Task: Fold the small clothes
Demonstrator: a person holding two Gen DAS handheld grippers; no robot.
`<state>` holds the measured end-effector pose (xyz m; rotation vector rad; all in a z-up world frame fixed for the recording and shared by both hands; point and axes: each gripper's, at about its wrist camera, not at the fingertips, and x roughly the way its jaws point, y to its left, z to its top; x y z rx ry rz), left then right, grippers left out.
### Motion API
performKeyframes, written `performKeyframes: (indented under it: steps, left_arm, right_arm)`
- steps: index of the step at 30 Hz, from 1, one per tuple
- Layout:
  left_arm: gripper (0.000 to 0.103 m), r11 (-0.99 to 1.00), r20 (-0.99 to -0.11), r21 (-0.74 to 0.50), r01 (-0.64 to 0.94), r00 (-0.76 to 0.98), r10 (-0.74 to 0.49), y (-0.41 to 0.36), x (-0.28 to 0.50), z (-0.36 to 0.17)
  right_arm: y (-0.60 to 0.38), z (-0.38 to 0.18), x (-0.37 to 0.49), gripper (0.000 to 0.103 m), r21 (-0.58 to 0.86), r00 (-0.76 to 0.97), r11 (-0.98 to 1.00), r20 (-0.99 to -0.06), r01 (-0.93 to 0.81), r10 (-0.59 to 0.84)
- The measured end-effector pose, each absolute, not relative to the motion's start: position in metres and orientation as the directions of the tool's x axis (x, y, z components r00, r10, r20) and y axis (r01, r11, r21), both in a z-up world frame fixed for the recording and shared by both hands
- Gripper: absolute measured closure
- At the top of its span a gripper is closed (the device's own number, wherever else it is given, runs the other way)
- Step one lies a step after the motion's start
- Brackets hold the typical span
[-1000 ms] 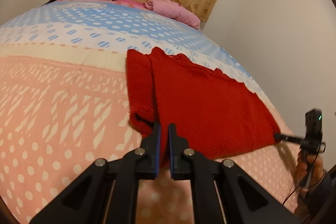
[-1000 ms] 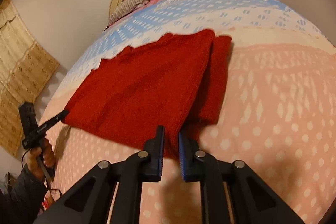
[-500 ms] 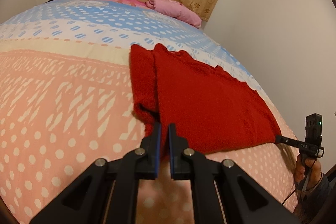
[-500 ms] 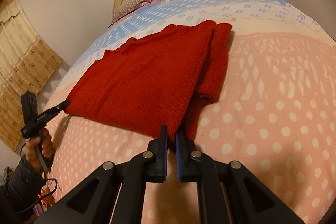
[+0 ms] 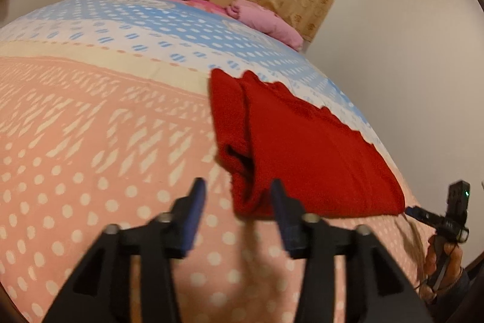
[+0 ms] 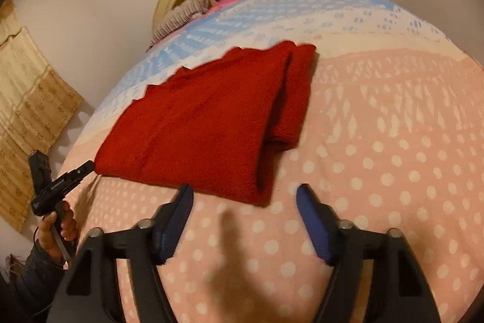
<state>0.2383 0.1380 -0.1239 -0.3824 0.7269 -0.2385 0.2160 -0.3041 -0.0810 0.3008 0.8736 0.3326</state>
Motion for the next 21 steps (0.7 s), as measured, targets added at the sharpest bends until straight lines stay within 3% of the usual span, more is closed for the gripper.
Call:
performKeyframes:
  steps: [9, 21]
  left_arm:
    - [0.036, 0.961, -0.671, -0.275, 0.002, 0.715, -0.194, 0.144, 0.255, -0.117]
    - [0.035, 0.986, -0.726, -0.164, -0.03, 0.68, -0.1, 0.142, 0.269, -0.128]
  right_arm:
    - [-0.26, -0.049, 0.212, 0.031, 0.236, 0.646, 0.94, -0.683, -0.247, 0.341]
    - [-0.151, -0.064, 0.231, 0.031, 0.041, 0.584, 0.892, -0.743, -0.45, 0.328]
